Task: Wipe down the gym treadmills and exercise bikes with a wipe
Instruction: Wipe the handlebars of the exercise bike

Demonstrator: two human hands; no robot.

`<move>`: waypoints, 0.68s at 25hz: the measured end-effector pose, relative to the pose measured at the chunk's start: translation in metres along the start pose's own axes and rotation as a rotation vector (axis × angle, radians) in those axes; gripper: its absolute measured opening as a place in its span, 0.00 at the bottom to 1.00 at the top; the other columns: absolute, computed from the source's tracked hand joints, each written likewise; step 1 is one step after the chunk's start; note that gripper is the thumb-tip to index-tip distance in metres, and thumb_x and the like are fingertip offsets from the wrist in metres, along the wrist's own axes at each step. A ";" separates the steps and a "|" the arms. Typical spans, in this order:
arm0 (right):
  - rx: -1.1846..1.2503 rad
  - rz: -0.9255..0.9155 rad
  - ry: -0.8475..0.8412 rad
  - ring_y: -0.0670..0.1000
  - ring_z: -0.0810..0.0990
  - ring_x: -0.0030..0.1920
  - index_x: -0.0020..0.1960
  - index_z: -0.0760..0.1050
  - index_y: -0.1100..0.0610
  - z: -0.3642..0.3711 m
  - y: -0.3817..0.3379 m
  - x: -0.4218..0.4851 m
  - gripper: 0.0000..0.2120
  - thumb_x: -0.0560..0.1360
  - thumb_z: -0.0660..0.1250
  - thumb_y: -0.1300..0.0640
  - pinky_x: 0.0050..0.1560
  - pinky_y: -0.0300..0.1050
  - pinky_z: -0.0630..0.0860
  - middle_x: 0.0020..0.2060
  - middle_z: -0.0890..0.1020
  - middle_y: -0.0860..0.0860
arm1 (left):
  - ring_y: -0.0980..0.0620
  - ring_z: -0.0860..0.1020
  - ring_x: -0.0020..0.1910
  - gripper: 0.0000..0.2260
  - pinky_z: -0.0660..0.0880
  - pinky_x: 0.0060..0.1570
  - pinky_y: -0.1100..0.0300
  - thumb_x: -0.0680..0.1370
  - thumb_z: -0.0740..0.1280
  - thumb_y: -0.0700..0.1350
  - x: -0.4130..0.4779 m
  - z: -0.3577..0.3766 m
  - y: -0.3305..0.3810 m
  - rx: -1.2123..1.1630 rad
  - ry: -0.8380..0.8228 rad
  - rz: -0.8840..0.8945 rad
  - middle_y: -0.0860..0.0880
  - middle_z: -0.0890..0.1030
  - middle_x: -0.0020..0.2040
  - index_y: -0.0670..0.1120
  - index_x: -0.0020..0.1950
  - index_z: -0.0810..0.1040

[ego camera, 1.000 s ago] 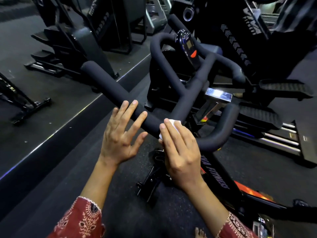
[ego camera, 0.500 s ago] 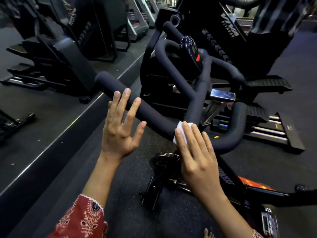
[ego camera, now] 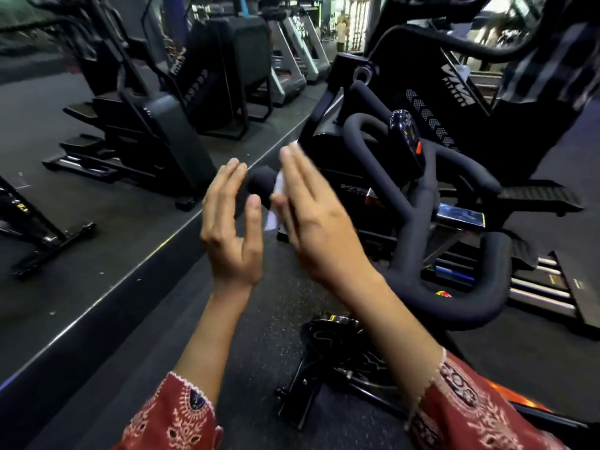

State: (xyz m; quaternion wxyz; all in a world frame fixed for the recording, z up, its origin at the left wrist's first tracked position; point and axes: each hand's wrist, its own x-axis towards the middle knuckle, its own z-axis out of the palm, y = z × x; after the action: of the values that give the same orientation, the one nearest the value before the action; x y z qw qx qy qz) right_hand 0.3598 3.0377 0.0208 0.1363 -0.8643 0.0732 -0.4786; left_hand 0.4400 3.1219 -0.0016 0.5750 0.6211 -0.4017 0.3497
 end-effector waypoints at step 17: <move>-0.124 -0.025 -0.204 0.65 0.78 0.51 0.67 0.67 0.74 -0.017 0.021 -0.052 0.22 0.76 0.62 0.64 0.52 0.53 0.74 0.63 0.73 0.68 | 0.49 0.66 0.69 0.22 0.62 0.70 0.64 0.77 0.61 0.40 -0.012 0.013 0.025 0.121 -0.045 -0.151 0.36 0.69 0.69 0.31 0.69 0.68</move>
State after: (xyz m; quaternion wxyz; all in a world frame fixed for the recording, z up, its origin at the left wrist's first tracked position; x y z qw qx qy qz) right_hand 0.3177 3.0277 -0.0189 0.0835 -0.9161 0.0777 -0.3843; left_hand 0.4113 3.1094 -0.0030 0.5521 0.6909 -0.3445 0.3149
